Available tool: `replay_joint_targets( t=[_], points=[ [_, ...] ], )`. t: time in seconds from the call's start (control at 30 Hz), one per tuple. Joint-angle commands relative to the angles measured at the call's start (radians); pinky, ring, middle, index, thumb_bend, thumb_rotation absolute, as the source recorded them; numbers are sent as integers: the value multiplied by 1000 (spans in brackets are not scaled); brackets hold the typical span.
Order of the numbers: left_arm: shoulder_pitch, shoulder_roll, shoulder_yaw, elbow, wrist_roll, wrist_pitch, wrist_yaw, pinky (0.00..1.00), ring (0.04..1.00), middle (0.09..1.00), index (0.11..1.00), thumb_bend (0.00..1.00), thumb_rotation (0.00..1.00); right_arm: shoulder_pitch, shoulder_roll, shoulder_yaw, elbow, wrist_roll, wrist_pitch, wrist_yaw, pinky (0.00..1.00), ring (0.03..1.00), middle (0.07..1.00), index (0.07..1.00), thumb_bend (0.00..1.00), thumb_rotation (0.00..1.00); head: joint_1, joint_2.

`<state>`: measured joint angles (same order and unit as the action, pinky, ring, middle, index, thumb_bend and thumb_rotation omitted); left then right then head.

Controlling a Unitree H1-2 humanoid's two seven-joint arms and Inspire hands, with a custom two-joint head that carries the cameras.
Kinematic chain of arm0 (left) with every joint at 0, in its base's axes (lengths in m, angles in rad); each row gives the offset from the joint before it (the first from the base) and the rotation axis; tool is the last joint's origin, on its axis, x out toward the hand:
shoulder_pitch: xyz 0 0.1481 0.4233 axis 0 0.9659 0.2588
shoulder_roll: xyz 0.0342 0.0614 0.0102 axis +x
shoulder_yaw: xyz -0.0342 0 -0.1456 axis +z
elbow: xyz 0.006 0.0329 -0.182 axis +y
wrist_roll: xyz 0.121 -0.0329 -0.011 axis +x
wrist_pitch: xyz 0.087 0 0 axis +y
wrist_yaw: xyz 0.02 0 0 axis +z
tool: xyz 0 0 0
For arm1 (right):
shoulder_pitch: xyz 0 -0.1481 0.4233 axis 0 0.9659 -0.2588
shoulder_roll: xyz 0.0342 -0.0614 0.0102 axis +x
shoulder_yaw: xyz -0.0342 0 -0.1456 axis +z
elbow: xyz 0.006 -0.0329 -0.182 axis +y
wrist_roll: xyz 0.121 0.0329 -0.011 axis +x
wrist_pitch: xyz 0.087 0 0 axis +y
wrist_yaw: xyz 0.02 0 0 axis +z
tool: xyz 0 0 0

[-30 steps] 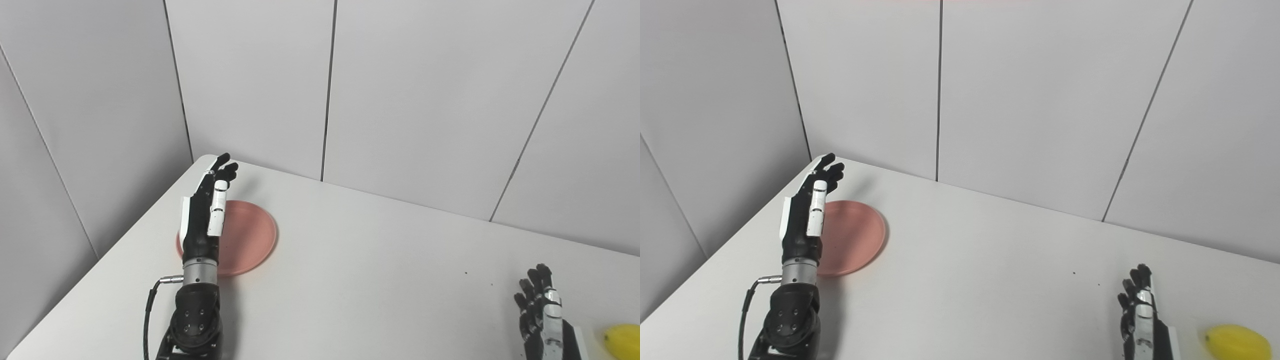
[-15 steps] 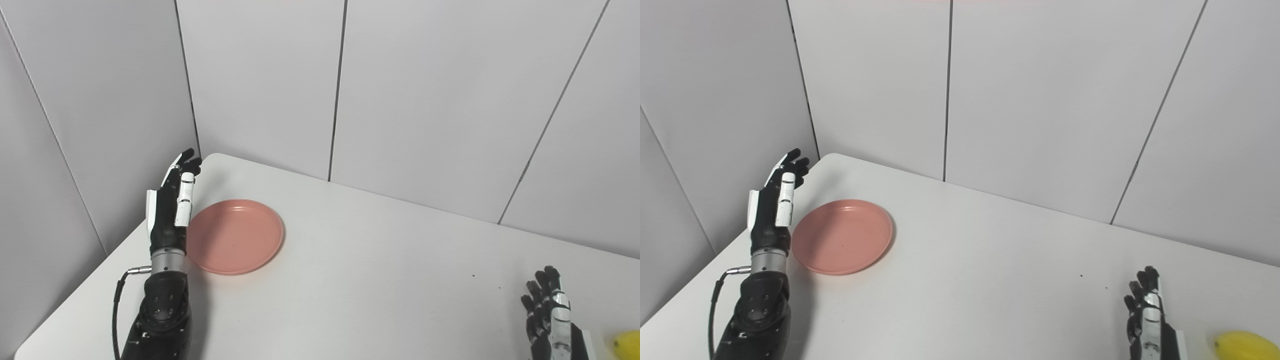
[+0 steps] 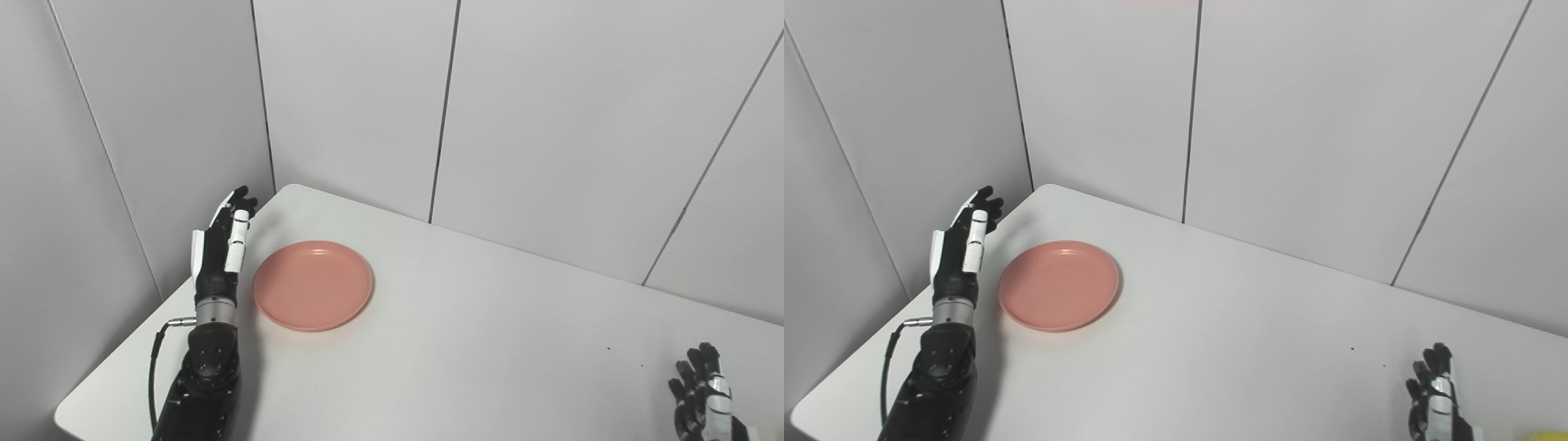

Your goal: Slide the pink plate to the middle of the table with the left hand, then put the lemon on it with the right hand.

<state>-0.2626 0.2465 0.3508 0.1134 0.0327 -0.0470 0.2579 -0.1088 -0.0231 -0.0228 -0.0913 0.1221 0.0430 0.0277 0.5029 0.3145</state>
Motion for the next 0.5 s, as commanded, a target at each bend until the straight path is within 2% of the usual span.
replay_joint_targets(
  t=[0.0,0.13,0.3,0.47],
  points=[
    [-12,6,0,-43,22,14,20,841,835,822,828,592,1000,-21,-3,-4,-25,0,-43,9,1000,1000,1000,1000,352,1000,-2,6],
    [-11,14,5,-47,11,24,10,845,838,825,832,586,1000,-21,-4,-5,-22,6,-54,13,1000,1000,1000,1000,384,1000,-4,8],
    [-11,19,11,-41,-13,35,-6,864,854,837,839,613,1000,-15,0,-3,-36,6,-45,10,1000,1000,1000,1000,374,1000,-7,11],
    [-26,17,10,9,-21,35,-6,848,848,835,841,575,1000,-12,-1,-3,-43,3,-40,8,1000,1000,1000,1000,353,1000,-7,11]
  ],
)
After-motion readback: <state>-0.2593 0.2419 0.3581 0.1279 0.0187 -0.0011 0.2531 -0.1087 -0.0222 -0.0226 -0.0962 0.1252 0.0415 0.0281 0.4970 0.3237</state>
